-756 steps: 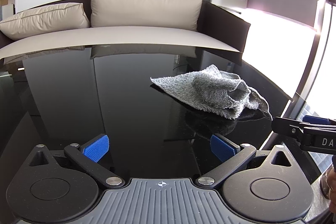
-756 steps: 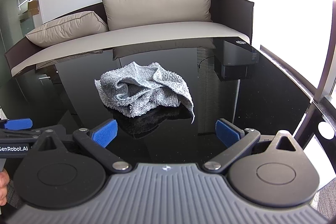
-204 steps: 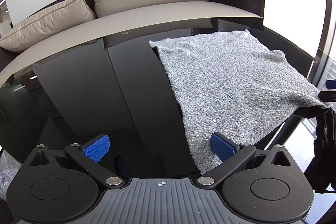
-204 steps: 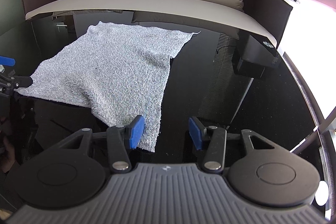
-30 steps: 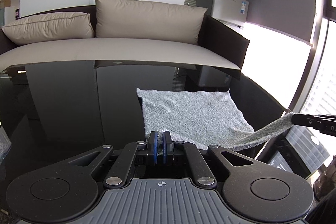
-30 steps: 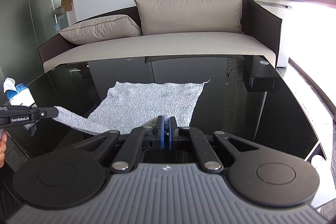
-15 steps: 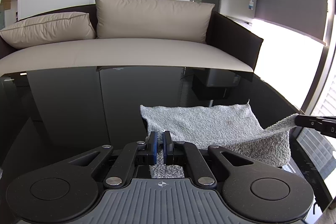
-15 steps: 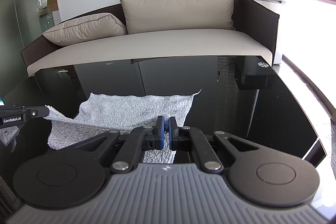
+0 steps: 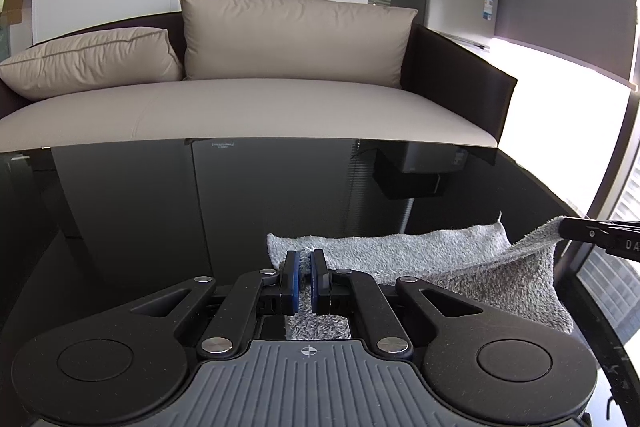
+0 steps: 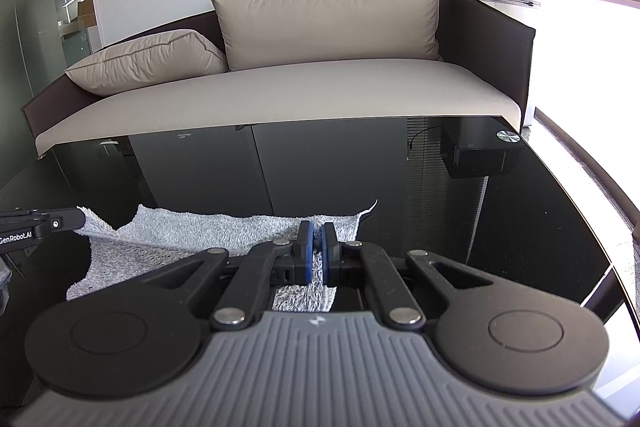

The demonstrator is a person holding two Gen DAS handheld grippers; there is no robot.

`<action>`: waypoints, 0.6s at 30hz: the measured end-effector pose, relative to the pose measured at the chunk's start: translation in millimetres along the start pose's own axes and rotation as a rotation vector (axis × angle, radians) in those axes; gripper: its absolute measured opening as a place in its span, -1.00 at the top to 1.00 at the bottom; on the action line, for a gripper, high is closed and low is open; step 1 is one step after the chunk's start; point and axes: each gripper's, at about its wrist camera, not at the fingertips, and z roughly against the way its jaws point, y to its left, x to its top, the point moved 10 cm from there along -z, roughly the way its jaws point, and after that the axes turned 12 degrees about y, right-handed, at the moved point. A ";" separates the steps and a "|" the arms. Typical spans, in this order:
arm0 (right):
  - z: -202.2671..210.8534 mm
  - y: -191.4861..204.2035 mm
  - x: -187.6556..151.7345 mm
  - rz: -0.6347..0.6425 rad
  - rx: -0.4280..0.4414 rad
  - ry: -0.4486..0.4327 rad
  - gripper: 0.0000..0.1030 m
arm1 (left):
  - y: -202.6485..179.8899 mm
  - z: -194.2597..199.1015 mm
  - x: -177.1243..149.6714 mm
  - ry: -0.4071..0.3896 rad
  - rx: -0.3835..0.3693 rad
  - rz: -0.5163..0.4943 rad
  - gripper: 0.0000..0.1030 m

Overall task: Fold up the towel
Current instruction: 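Lift the held towel edge with both grippers, fold it over, then open both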

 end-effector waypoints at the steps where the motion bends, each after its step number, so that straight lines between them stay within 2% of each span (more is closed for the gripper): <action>1: -5.0 -0.1 -1.1 0.000 0.000 0.001 0.93 | 0.6 -2.4 1.1 0.001 0.001 0.001 0.90; 18: -42.0 -8.1 13.4 -0.005 -0.007 0.022 0.93 | 4.0 -36.8 17.7 0.032 0.025 0.006 0.90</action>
